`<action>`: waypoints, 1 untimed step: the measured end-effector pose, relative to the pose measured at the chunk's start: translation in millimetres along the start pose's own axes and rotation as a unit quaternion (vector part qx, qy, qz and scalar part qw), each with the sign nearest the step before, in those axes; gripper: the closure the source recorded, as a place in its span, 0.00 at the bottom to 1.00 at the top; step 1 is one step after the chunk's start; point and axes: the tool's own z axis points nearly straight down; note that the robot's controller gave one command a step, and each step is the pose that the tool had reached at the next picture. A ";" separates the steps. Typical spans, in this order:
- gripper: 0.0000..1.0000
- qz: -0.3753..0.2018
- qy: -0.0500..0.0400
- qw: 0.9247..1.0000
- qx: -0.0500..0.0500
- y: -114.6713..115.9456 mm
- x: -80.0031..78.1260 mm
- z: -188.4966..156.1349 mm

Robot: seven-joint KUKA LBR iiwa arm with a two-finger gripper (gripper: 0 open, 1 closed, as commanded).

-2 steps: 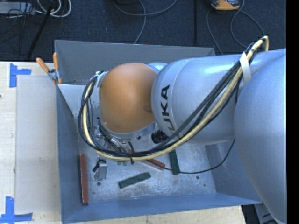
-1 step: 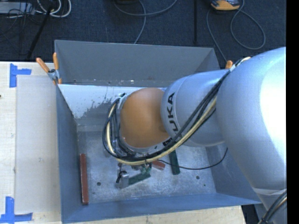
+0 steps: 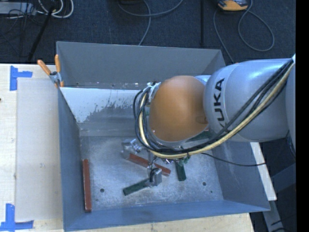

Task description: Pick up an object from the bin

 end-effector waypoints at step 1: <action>0.00 0.028 0.006 1.000 -0.003 -1.1 31.3 85.7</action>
Offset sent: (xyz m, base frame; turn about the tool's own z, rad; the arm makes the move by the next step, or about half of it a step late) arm -0.0220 -0.0172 -0.0810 0.0537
